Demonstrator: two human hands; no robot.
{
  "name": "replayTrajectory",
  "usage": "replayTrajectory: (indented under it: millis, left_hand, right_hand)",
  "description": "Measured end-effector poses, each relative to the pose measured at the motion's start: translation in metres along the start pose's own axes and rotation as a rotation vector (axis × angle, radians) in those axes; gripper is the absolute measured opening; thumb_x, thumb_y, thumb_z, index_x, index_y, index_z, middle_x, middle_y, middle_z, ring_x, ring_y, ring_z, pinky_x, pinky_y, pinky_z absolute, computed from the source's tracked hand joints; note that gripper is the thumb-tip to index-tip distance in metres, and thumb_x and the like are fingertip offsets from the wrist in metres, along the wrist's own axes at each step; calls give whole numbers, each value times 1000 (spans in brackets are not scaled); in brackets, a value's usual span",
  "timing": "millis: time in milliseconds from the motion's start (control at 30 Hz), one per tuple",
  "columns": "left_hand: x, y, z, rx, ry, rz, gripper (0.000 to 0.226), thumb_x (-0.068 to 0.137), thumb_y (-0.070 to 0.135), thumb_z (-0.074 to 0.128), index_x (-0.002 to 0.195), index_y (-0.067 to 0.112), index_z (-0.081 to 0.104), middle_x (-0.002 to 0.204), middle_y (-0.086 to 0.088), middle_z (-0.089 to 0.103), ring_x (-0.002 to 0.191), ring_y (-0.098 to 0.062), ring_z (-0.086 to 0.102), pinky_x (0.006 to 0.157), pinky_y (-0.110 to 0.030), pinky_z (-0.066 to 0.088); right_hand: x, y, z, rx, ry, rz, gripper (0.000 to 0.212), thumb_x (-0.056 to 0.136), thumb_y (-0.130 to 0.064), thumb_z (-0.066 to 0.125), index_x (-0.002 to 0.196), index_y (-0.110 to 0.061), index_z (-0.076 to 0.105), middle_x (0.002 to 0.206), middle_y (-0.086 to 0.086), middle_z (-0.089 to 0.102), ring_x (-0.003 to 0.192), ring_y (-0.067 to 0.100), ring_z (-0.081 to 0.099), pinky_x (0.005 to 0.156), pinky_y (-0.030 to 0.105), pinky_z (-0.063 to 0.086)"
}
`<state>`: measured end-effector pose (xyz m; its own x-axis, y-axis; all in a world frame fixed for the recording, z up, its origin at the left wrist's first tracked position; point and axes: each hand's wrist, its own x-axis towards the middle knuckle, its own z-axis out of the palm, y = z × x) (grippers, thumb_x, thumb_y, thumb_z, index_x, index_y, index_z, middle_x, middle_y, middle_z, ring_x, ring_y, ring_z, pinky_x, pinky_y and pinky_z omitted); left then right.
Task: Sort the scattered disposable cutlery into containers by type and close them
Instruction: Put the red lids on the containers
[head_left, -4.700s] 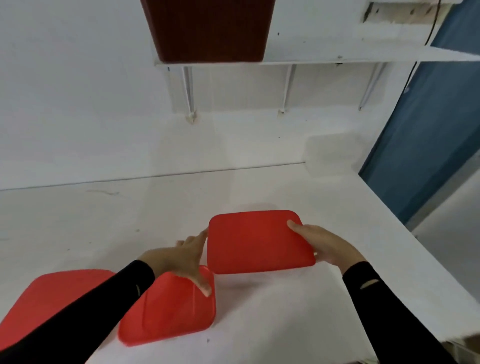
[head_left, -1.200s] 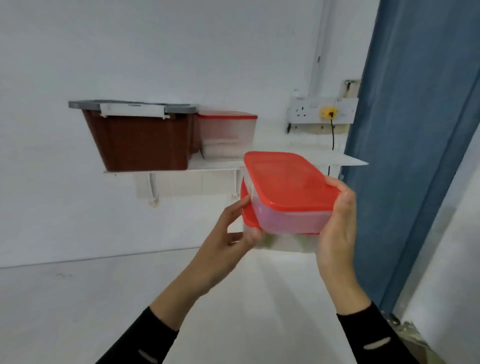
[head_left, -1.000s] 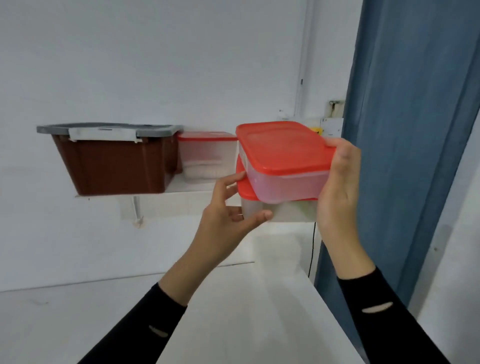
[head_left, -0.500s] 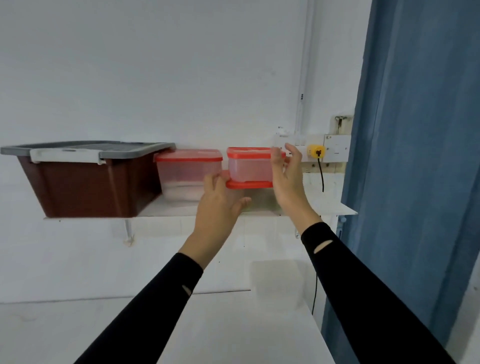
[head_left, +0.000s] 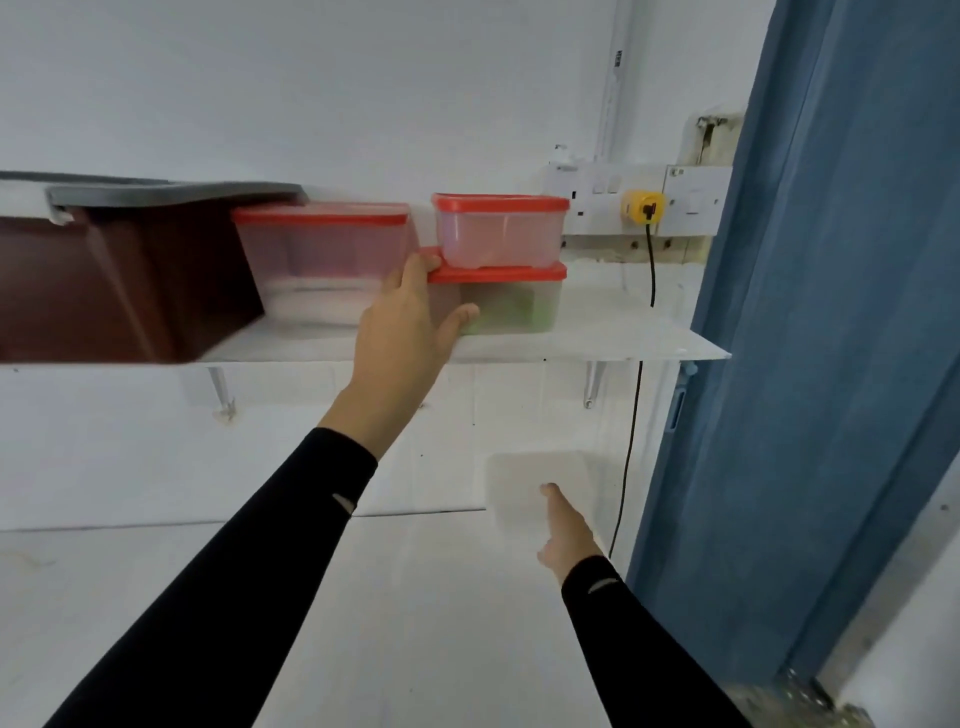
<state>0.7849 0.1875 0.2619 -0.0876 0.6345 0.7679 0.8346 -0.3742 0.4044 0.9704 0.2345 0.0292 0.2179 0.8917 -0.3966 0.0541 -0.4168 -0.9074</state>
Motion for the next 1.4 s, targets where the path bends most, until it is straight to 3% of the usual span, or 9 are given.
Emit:
replayTrajectory:
  millis: [67,167,433,567,633,867,1067,1200,1400]
  left_hand:
    - [-2,0,1,-24,9,0,59,87,41,70,133,13,48,118,-8,59,97,-28,57,81,-37,46]
    - [-2,-1,4,-55,24,-7,58,87,42,70,133,15,47,119,-6,58,96,-24,57,81,-38,50]
    - [-3,-2,4,-79,25,-7,58,87,43,69,134,17,47,124,-4,55,93,-25,59,81,-39,52]
    - [-2,-3,3,-75,16,-5,58,87,42,69,133,15,48,124,-7,56,94,-27,60,82,-40,51]
    - [-1,-4,3,-66,6,-5,58,87,41,69,133,13,48,123,-8,56,96,-28,59,82,-40,49]
    - [-6,7,-4,-79,-52,-28,57,90,34,68,135,8,46,131,-12,53,107,-31,56,89,-41,48]
    - [-3,8,-12,-21,-123,8,56,91,31,67,134,2,45,131,-16,52,105,-36,58,85,-41,46]
    - [2,10,-17,111,-170,23,58,94,37,62,137,4,41,134,-14,48,104,-37,60,78,-41,46]
    - [5,17,-24,424,-200,28,54,96,50,49,132,10,39,134,-6,50,104,-31,61,68,-35,41]
  right_hand:
    - [12,11,5,-287,-118,-166,92,81,-4,76,154,-16,20,155,8,28,126,24,47,101,25,39]
    - [22,9,19,-323,-119,-183,105,77,-11,83,155,-10,12,160,5,20,146,18,27,111,18,20]
    - [25,19,28,-31,58,-130,65,99,-23,52,155,-15,18,155,1,35,140,21,38,110,23,27]
    - [-12,17,17,319,-26,115,34,91,-24,64,119,-5,59,93,3,56,86,24,55,89,35,49]
    - [-32,19,2,432,-87,166,24,84,-22,73,100,-8,61,89,6,51,83,24,51,85,37,52]
    - [-115,5,-67,315,-269,94,52,68,-24,88,112,-4,67,108,21,68,92,34,71,78,48,60]
    - [-181,-44,-123,100,-446,13,59,65,-30,85,116,-6,68,113,16,71,95,28,68,75,39,58]
    - [-222,-80,-140,211,-593,-115,45,54,-29,91,95,-16,79,103,9,73,87,24,68,74,37,55]
    - [-249,-151,-169,471,-636,-258,64,32,-20,98,92,-10,79,100,12,71,81,28,69,58,35,59]
